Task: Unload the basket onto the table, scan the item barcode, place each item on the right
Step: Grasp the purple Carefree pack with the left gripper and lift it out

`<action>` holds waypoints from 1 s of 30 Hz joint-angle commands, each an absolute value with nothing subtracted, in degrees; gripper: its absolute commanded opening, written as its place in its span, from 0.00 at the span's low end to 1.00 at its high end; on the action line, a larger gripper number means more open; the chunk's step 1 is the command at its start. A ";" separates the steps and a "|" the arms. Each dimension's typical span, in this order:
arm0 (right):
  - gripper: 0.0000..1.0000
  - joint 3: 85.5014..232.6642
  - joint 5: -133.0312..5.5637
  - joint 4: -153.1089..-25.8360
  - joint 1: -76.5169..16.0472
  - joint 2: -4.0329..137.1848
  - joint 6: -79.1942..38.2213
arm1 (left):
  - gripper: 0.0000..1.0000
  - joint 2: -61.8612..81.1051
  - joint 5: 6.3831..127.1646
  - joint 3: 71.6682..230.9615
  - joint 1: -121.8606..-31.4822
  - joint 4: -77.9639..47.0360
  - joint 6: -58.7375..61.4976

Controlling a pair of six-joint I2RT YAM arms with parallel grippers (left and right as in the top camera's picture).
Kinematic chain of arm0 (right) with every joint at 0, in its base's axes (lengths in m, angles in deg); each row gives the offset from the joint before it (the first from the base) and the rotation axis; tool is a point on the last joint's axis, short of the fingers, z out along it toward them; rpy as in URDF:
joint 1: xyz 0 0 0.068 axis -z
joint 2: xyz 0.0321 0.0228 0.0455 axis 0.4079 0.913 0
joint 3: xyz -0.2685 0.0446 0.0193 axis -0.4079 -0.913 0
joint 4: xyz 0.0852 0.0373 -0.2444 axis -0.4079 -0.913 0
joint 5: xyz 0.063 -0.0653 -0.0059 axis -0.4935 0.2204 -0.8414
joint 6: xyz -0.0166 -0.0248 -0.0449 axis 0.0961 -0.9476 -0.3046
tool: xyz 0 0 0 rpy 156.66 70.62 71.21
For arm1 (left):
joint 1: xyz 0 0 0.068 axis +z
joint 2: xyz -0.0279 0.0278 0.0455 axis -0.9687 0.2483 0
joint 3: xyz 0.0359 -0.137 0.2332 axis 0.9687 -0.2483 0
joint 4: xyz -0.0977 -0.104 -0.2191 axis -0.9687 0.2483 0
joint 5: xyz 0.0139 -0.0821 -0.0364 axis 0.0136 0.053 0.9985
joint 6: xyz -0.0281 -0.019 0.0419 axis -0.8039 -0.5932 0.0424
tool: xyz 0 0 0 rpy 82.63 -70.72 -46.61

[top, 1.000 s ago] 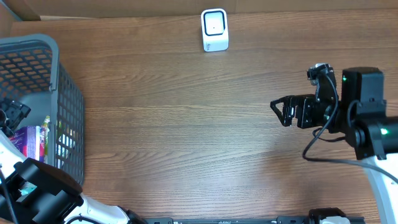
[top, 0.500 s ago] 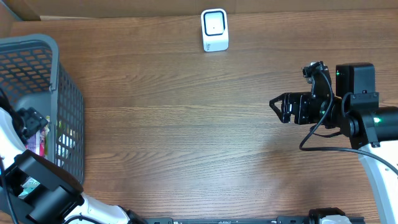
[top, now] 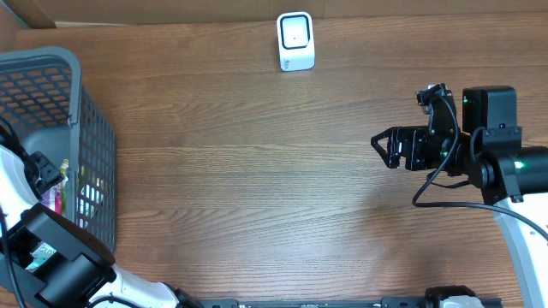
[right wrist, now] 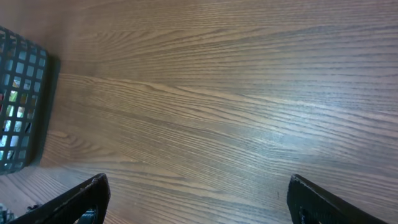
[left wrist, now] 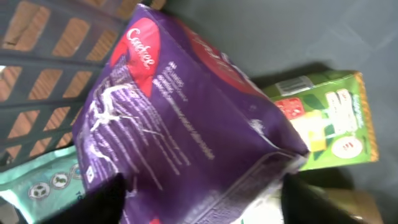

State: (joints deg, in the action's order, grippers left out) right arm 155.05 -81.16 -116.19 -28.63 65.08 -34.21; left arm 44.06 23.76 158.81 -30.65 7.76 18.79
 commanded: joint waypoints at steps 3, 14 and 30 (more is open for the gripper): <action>0.92 156.47 -81.27 -116.43 -28.78 64.71 -34.17 | 0.79 46.48 21.42 158.00 -31.20 7.39 19.42; 0.92 156.47 -81.25 -116.37 -28.78 64.73 -34.17 | 0.38 49.46 22.25 157.98 -31.83 8.35 19.44; 0.93 156.47 -82.94 -116.43 -28.78 64.71 -33.67 | 0.04 49.46 29.99 188.10 -33.89 27.41 10.92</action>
State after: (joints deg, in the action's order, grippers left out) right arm 155.05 -81.27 -116.54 -28.61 65.08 -34.15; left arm 50.20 25.07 175.55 -32.60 23.43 15.12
